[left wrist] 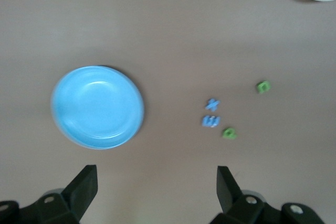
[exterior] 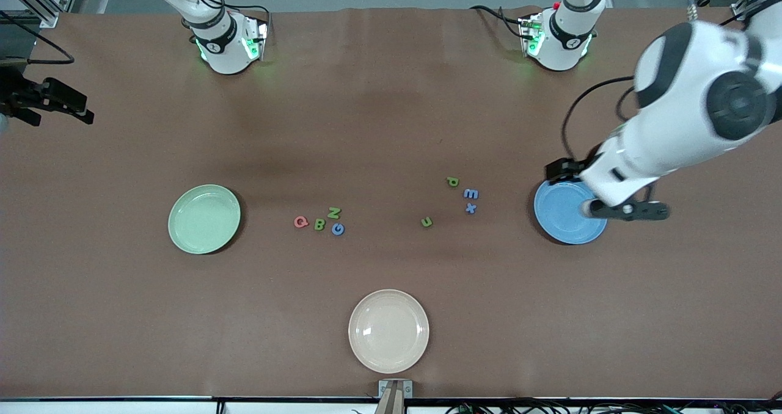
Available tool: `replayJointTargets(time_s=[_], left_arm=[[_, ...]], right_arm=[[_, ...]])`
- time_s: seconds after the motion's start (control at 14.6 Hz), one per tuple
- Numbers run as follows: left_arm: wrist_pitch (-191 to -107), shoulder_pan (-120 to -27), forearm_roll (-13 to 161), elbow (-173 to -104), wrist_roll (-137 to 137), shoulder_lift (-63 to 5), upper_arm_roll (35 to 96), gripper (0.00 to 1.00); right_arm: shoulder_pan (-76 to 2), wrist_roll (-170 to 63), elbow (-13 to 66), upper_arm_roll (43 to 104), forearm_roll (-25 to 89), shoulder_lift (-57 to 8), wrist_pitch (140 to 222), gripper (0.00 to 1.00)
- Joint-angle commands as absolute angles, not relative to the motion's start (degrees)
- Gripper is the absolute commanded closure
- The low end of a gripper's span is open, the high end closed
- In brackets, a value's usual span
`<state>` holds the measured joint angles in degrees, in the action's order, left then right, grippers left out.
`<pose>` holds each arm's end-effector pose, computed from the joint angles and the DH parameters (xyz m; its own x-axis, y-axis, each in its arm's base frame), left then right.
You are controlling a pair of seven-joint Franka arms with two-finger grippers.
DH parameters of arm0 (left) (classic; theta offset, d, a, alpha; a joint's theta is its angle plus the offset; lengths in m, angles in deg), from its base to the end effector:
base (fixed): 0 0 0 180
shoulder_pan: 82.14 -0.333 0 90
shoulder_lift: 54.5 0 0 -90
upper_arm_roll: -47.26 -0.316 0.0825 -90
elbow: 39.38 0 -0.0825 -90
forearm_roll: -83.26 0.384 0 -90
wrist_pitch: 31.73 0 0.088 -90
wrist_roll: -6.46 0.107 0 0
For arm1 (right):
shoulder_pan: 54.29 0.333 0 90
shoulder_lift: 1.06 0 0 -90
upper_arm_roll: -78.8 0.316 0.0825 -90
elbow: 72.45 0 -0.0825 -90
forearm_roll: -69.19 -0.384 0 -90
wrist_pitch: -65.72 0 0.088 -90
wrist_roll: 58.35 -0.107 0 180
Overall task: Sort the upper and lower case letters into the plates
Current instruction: 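Reach the left gripper toward the green lowercase n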
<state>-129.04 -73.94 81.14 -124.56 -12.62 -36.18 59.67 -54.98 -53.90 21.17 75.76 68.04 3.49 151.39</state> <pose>0.6086 -0.2142 0.4862 0.9915 -0.0170 -0.1293 -0.0087 -0.9979 0.0647 0.5203 -0.0328 0.6312 0.9982 0.0146 -0.0573 0.0129 -0.9995 -0.0288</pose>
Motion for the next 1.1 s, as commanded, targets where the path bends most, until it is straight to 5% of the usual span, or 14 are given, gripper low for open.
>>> replayJointTargets(time_s=[0.0, 0.69, 1.03], left_arm=[[-134.9, -68.8, 82.8, -123.6, -22.1, -30.6, 59.6, 0.0], [-156.4, -57.2, 89.7, -122.3, -53.5, -13.7, 58.7, 0.0], [-159.8, -53.6, 90.6, -122.3, -58.7, -9.9, 56.9, 0.0]], right_arm=[[-55.0, -53.4, 22.8, 75.6, 66.9, 5.2, 152.0, 0.0], [-55.0, -53.5, 22.8, 75.7, 66.8, 5.0, 152.3, 0.0], [-55.3, -54.4, 21.3, 75.6, 66.9, 4.7, 151.5, 0.0]])
